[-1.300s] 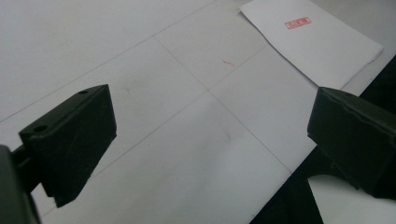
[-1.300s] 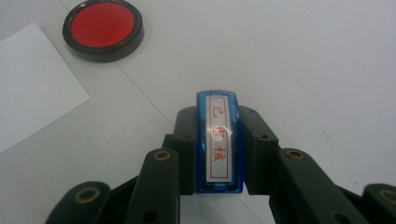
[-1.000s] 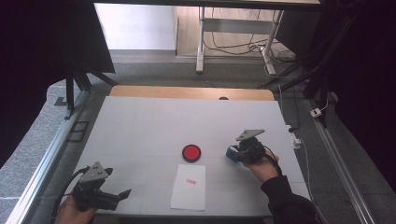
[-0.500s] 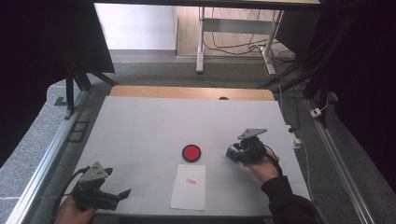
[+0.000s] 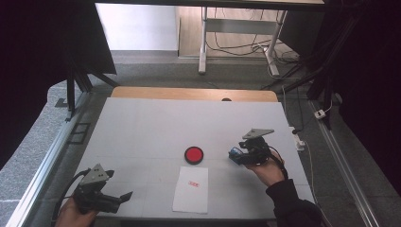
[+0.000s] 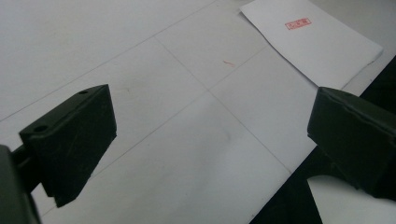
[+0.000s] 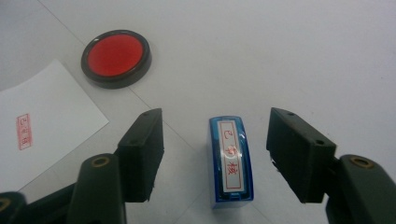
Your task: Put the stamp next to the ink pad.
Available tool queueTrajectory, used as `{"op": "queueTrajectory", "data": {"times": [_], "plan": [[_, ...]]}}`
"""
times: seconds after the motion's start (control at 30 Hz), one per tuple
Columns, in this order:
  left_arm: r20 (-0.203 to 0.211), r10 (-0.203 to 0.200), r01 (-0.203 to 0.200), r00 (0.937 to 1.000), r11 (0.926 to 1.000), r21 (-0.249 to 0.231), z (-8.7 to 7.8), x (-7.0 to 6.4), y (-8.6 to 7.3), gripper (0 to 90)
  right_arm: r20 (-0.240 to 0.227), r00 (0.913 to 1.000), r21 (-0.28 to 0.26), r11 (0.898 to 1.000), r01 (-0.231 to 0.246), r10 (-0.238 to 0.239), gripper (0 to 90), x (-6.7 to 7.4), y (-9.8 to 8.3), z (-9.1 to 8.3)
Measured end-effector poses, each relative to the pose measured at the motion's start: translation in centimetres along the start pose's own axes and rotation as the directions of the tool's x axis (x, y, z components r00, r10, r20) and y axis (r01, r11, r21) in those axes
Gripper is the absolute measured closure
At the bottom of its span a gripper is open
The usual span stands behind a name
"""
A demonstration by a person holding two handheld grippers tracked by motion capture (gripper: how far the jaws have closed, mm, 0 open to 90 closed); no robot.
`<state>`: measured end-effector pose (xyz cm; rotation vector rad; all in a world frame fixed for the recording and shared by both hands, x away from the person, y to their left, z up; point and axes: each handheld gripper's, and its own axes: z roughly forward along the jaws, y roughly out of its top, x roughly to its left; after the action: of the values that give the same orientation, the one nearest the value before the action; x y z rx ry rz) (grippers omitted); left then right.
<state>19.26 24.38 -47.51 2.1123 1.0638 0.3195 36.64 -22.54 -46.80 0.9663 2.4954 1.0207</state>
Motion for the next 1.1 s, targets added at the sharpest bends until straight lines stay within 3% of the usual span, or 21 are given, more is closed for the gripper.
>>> {"op": "queueTrajectory", "data": {"times": [0.33,0.6,0.87,1.1], "plan": [[-0.001,-0.003,0.003,1.0,1.0,-0.002,0.0,0.0,0.0,1.5,0.001,0.9997,-0.035,0.999,-0.025,0.025,16.6,0.8,0.2,-0.4],[0.0,-0.007,0.007,1.0,1.0,-0.004,0.0,0.1,-0.1,1.4,-0.005,0.9994,-0.024,0.999,-0.035,0.035,1.2,1.8,0.5,-1.0],[0.001,-0.01,0.01,0.9999,0.9999,-0.004,0.0,0.1,-0.1,1.4,0.004,1.0,-0.052,0.999,-0.008,0.008,0.0,3.1,0.7,-2.0],[0.002,-0.009,0.009,1.0,1.0,-0.004,0.0,0.1,-0.1,1.3,-0.015,0.9998,-0.072,0.997,-0.013,0.012,0.0,3.6,0.3,-2.7]]}}
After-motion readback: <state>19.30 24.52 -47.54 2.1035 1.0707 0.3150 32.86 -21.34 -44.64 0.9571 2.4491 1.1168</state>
